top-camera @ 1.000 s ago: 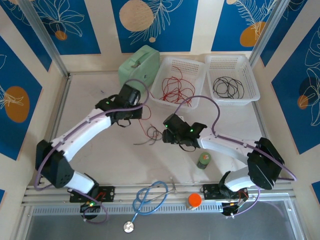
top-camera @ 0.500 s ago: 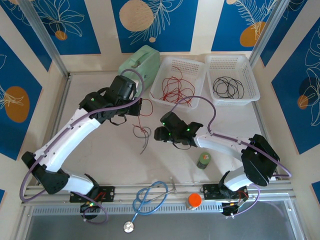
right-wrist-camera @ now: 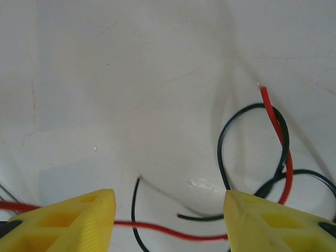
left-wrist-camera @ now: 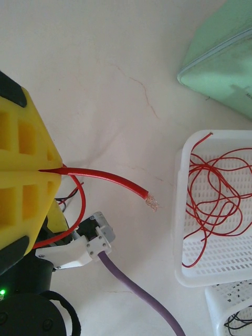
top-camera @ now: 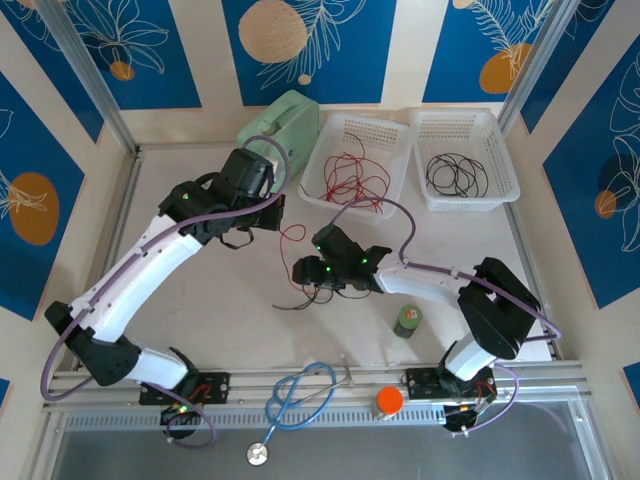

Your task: Untangle the cables

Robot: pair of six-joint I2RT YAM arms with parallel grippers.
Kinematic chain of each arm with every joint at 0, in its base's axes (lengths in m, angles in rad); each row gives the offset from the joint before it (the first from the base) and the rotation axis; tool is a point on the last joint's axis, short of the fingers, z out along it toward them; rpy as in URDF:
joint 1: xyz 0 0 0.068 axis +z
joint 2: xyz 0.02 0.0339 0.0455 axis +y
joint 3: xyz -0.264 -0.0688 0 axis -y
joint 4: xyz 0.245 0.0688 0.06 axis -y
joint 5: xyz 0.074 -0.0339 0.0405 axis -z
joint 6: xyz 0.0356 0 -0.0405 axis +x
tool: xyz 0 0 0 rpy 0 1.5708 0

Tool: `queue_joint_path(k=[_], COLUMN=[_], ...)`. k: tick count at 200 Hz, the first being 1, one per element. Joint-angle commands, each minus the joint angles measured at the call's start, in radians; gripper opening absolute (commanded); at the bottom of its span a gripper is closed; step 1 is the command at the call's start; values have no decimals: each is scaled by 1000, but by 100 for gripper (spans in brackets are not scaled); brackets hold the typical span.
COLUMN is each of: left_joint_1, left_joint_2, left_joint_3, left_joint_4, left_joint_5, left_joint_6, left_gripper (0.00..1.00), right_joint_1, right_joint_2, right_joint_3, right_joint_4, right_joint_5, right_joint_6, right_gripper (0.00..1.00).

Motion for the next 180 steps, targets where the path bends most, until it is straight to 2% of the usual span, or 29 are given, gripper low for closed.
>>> queue_joint_path(k=[1,29,44,59,77,108,147,180], left_joint_1=[-13,-14,-16,-16,-16,-18,-19,-20], left_joint_2=[4,-7,-16,-17,-14,-9,-16,-23], left_joint_3=[23,-35,-59,-57,-40,-21,-26,-26], left_joint_4=[-28,-18,-10,-8,-11,-13,-5,-5], left_joint_5=[-5,-24,-35,-34,-33,-32,-22,-23], left_joint_6=[10,-4,-13,-15,-14,-8,-3,4], left_gripper=[0,0,0,0,0,0,0,0], right_joint_1=[5,1,-4,-7,-8,-13,-17,-19], right_joint_2=[-71,-129,-171,-207,-220,-158,-72,-19], right_joint_3=[-13,1,-21,-53,-82,-99,-61,-43], right_joint_4=[-108,-298,-337,-323,-264,-137,-35,-47], right_joint_5=[87,264,290,234,92,-74,-79,-80], right_joint_6=[-7,-27,-19,-2,52,203,291,319], right_gripper=[57,57,58,59,60,56,45,43])
